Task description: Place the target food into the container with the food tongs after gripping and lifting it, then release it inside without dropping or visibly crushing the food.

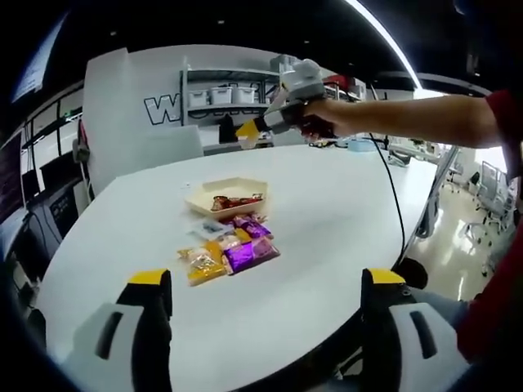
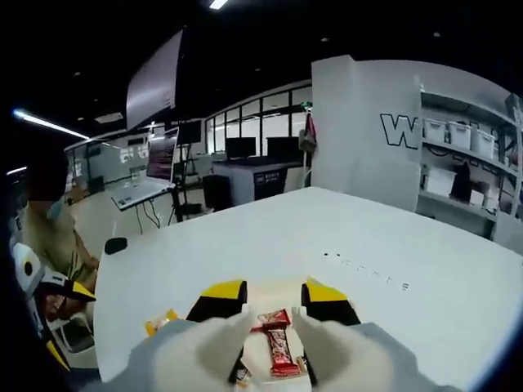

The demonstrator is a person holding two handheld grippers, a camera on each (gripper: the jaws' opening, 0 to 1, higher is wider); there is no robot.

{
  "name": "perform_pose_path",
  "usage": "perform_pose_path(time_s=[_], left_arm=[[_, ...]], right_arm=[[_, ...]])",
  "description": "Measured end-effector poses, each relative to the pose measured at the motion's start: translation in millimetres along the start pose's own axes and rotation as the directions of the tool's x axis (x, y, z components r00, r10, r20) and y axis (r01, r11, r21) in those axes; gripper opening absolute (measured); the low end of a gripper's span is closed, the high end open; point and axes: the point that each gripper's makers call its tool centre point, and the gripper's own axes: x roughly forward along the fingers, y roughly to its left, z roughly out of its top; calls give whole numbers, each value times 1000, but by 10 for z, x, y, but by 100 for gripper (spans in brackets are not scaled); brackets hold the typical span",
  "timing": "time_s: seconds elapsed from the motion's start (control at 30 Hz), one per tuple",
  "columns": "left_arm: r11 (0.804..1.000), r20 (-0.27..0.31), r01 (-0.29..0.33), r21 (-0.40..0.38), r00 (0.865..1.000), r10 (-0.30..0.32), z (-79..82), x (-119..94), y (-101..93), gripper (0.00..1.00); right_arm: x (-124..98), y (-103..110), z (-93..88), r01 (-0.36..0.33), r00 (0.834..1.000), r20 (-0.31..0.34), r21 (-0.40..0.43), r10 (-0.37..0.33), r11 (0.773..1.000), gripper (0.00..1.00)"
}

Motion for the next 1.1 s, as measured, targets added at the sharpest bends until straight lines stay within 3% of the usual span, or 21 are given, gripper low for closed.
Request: perform_pose_path(time_s=[0.3, 0.4, 0.6, 0.87, 1.1], left_arm=[[1000, 2, 0, -4, 1000, 0, -8, -7, -22, 94], [1000, -4, 5, -4, 1000, -5, -39, -5, -50, 94], [1000, -14, 9, 3, 1000, -9, -61, -10, -75, 94], [1000, -15, 11, 0, 1000, -11, -72, -18, -72, 94], [1000, -20, 10, -8, 1000, -10, -114, -46, -46, 94]], right_arm=[[-79, 54, -61, -11, 1000, -5, -4, 11, 1000, 21], [-118, 78, -86, -29, 999, 25, 50, 28, 998, 21], [-124, 107, -270, -28, 1000, -12, 24, 29, 999, 21], [-120, 146, -368, -45, 999, -19, 29, 46, 999, 21], [-137, 313, -499, -114, 993, -17, -1, 114, 994, 21]])
